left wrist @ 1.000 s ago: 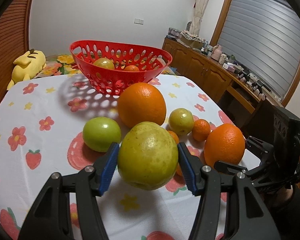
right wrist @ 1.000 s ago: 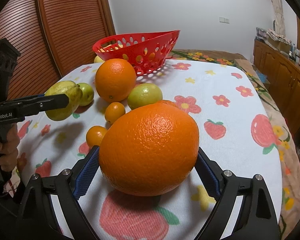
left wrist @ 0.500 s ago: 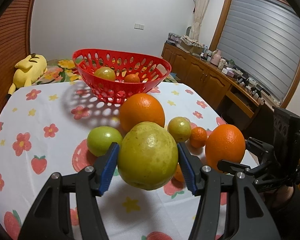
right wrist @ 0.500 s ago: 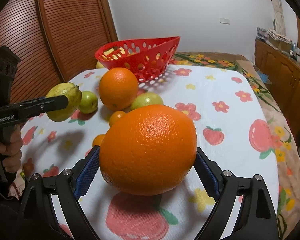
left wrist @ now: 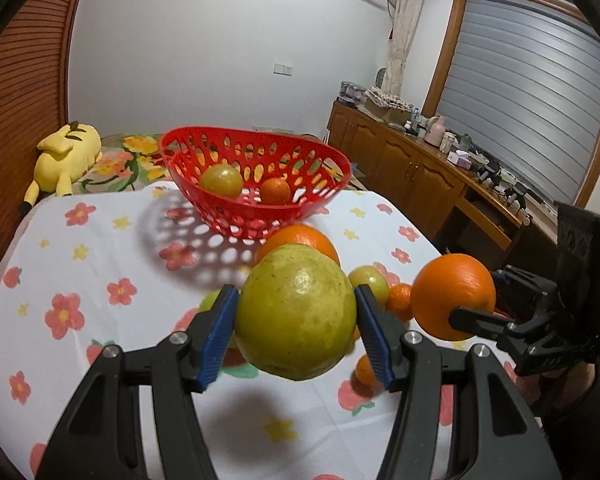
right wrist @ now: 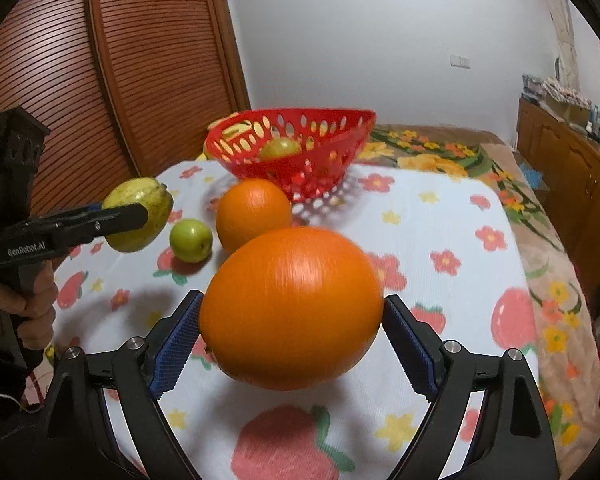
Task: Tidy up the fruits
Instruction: 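Lift the yellow-green fruit and the large orange off the tablecloth with both tools, then carry both held fruits over the red basket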
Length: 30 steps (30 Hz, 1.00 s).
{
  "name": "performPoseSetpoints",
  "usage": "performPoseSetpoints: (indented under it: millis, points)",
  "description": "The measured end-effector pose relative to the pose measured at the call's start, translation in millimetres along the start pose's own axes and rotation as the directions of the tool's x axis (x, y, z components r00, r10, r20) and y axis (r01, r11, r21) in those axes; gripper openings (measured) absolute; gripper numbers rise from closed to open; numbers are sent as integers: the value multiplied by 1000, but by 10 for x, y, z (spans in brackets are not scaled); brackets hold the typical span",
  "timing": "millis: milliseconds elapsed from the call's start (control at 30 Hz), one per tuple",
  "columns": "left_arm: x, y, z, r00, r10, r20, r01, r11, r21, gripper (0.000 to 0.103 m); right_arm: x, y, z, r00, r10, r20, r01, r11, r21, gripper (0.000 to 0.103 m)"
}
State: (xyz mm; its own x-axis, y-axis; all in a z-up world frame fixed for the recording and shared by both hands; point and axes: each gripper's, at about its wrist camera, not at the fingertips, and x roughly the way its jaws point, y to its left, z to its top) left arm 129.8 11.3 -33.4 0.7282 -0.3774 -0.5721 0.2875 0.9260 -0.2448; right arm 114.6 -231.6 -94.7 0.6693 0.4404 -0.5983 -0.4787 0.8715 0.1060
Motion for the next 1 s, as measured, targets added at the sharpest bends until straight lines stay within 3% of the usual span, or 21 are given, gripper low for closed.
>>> performPoseSetpoints:
  millis: [133,300,433,1000]
  points:
    - [-27,36,70,1000,4,17,-4,1000,-2,58,19,103,140,1000,15,3,-15,999,-40,87]
    - [-5,94,29,1000,5,8,-5,1000,-12,58,321,202,-13,993,49,-106,-57,995,-77,86]
    - [6,120,-12,1000,6,-1,-6,1000,-19,58,314,100,-62,995,61,-83,-63,998,-19,86]
    - [1,108,-12,1000,3,4,-3,1000,-23,58,244,19,-45,995,89,-52,-88,996,32,85]
